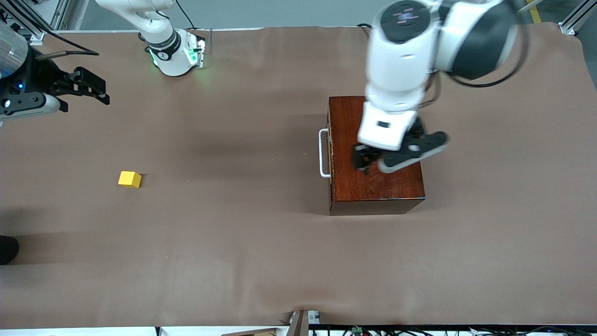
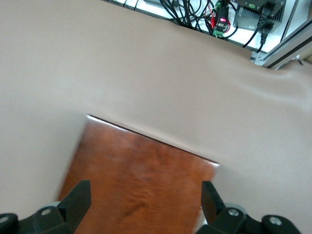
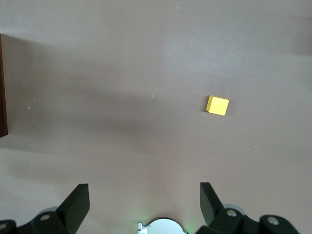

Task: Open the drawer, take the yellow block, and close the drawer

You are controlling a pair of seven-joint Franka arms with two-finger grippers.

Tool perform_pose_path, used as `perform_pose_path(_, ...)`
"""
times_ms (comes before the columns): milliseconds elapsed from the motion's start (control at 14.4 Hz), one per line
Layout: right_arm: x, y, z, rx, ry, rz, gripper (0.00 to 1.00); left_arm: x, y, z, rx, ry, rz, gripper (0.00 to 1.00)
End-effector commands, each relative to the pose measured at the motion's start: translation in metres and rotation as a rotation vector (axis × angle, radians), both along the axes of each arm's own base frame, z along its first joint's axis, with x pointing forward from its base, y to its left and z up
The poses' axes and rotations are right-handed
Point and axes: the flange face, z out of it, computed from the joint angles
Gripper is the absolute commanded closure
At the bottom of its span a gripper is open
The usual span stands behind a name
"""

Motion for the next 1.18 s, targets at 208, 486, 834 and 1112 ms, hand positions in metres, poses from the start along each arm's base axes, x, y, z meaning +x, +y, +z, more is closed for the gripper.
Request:
perform_pose_path(208,0.001,-0.019,0.012,-0.007,-0.022,-0.037,0.0,-0.012,0.142,0.048,-0.006,0.04,-0.228,0.0)
perform_pose_path(486,0.002,-0.037,0.015,-0.01,-0.029,-0.071,0.0,-0.007,0.21,0.06,-0.049,0.041,-0.251,0.0)
perform_pose_path(834,0.004,-0.064,0.018,-0.096,-0.049,-0.112,0.0,-0.016,0.253,0.079,-0.07,0.053,-0.252,0.0)
perform_pose_path(1112,0.007,-0.077,0.014,-0.081,-0.059,-0.131,0.0,-0.03,0.262,0.069,-0.062,0.116,-0.314,0.0)
